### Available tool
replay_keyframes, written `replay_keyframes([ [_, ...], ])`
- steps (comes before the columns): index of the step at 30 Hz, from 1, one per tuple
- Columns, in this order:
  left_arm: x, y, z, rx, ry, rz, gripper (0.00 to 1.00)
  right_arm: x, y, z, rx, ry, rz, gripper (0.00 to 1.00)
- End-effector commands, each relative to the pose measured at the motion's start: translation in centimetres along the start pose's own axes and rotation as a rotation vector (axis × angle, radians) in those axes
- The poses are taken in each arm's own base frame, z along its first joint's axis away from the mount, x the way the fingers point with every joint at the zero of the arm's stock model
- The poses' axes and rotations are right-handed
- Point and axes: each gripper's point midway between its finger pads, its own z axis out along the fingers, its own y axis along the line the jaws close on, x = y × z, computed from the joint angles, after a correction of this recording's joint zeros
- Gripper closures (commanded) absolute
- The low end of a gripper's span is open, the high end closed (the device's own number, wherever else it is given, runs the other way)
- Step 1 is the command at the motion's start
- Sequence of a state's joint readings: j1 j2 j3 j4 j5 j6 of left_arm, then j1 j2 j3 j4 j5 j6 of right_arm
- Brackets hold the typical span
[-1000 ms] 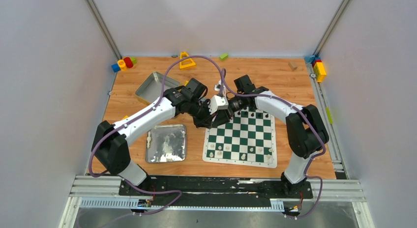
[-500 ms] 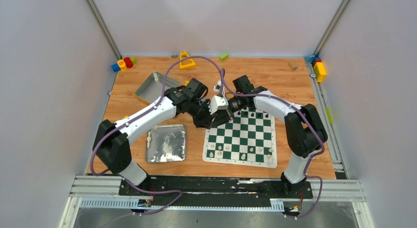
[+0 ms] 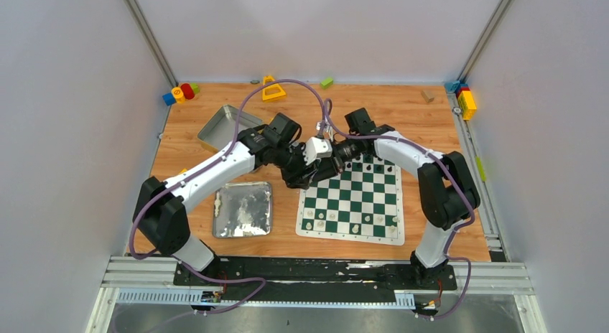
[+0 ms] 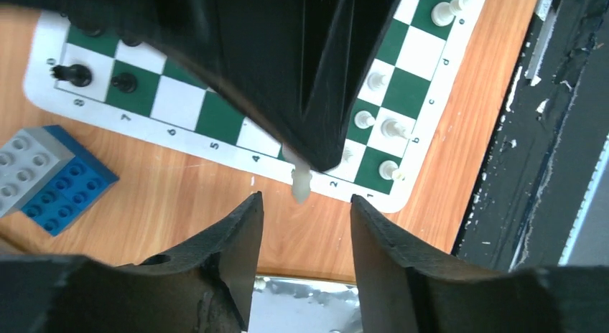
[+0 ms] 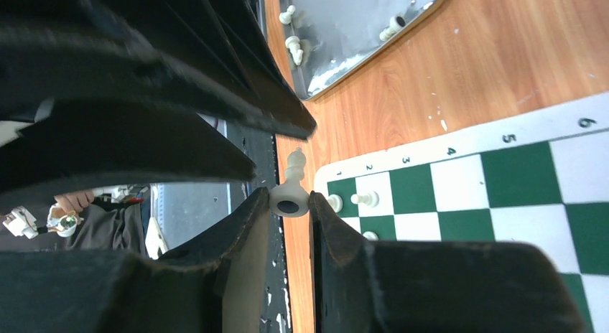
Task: Set up the chess pieces on the board
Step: Place the chess piece on the chessboard.
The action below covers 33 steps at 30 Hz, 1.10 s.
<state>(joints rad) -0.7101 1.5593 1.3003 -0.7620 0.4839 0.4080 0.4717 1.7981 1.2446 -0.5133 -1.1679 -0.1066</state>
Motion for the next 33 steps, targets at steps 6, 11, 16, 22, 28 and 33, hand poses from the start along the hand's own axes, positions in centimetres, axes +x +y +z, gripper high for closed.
replay_keyframes([
  [6,-2.5,2.5,-5.1,-0.214,-0.237,0.100,0.17,-2.2,0.4,-4.9,0.048,-0.121,-0.049,0.94],
  [11,-3.9,2.8,-5.9,-0.238,-0.319,0.145,0.10,-3.1,1.6,-6.5,0.039,-0.164,-0.081,0.94],
  [16,-6.2,1.1,-4.8,-0.110,-0.452,0.252,0.11,-4.2,3.5,-7.8,0.000,-0.199,-0.122,0.94],
  [22,-8.9,0.9,-4.0,-0.061,-0.598,0.400,0.20,-5.2,5.3,-8.8,-0.077,-0.221,-0.127,0.94],
  [28,-9.9,0.9,-3.4,-0.050,-0.675,0.467,0.37,-5.2,5.6,-8.8,-0.107,-0.220,-0.117,0.95],
  [33,-9.8,0.6,-3.0,-0.029,-0.704,0.464,0.46,-5.3,5.6,-8.8,-0.118,-0.221,-0.110,0.95],
])
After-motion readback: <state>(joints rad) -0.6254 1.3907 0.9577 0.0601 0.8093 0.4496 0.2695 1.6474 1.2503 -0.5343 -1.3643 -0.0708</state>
